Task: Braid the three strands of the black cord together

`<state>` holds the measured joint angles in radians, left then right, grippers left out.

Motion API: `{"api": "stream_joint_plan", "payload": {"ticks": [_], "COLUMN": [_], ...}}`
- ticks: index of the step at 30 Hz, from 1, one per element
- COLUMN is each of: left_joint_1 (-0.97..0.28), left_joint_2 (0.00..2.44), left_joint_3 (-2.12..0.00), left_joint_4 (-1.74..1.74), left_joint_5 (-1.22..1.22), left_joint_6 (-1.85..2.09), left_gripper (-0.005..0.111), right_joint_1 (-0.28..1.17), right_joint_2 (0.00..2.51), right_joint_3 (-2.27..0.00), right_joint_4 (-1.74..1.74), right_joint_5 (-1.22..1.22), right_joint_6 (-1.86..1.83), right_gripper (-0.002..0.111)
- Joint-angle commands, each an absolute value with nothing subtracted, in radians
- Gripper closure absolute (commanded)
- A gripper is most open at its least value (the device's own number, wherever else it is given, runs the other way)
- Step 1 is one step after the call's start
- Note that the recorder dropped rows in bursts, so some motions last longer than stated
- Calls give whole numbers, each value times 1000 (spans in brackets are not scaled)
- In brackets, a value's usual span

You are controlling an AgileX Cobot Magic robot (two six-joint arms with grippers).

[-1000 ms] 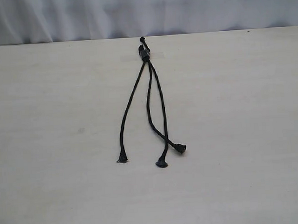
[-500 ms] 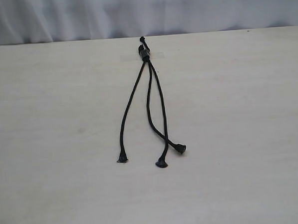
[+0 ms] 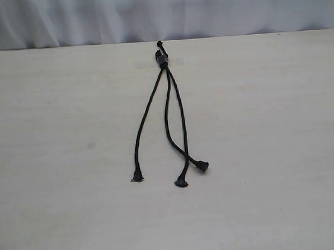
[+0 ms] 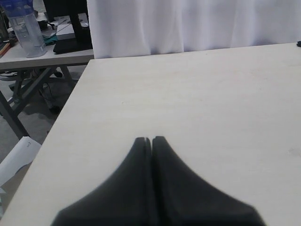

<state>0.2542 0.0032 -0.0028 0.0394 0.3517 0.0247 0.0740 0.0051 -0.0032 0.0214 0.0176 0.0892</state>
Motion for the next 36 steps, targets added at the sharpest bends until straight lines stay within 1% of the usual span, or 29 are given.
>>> {"api": "stream_joint_plan", "payload": {"ticks": [1, 2, 3, 7, 12, 14, 17, 18, 19, 20, 21, 23, 30, 32, 33, 35, 36], "left_joint_1": [256, 256, 256, 256, 256, 256, 256, 256, 256, 256, 256, 256, 256, 256, 256, 256, 256], "left_joint_2": [0, 0, 0, 0, 0, 0, 0, 0, 0, 0, 0, 0, 0, 0, 0, 57, 89], "left_joint_3": [0, 0, 0, 0, 0, 0, 0, 0, 0, 0, 0, 0, 0, 0, -46, -140, -167], "left_joint_4": [74, 67, 67, 69, 69, 69, 69, 69, 69, 67, 67, 67, 67, 67, 65, 62, 62], "left_joint_5": [298, 186, 112, -163, -378, -434, -479, -511, -527, -558, -565, -558, -518, -379, -187, 81, 161], "left_joint_6": [26, 26, 26, 26, 26, 26, 26, 26, 26, 26, 26, 26, -16, -104, -139, -170, -170], "left_gripper": [107, 107, 107, 107, 107, 107, 107, 107, 107, 107, 107, 107, 107, 107, 107, 107, 107], "right_joint_1": [78, 78, 78, 78, 78, 78, 78, 78, 78, 78, 78, 80, 80, 80, 82, 84, 84], "right_joint_2": [0, 0, 0, 7, 80, 118, 191, 261, 293, 378, 419, 511, 654, 711, 761, 875, 921], "right_joint_3": [0, 0, 0, 0, 0, -38, -130, -208, -248, -328, -357, -421, -429, -459, -490, -561, -585], "right_joint_4": [10, 10, 10, 10, 38, 38, 38, 38, 38, 38, 38, 46, 149, 149, 154, 187, 215], "right_joint_5": [-42, -113, -128, -116, -100, -59, 73, 194, 249, 382, 421, 503, 498, 506, 516, 555, 576], "right_joint_6": [16, -14, -14, -14, 8, 8, 8, 8, 8, 8, 8, 8, 15, 15, 15, 0, -17], "right_gripper": [104, 104, 104, 104, 104, 104, 104, 104, 104, 104, 104, 104, 104, 104, 104, 104, 104]}}
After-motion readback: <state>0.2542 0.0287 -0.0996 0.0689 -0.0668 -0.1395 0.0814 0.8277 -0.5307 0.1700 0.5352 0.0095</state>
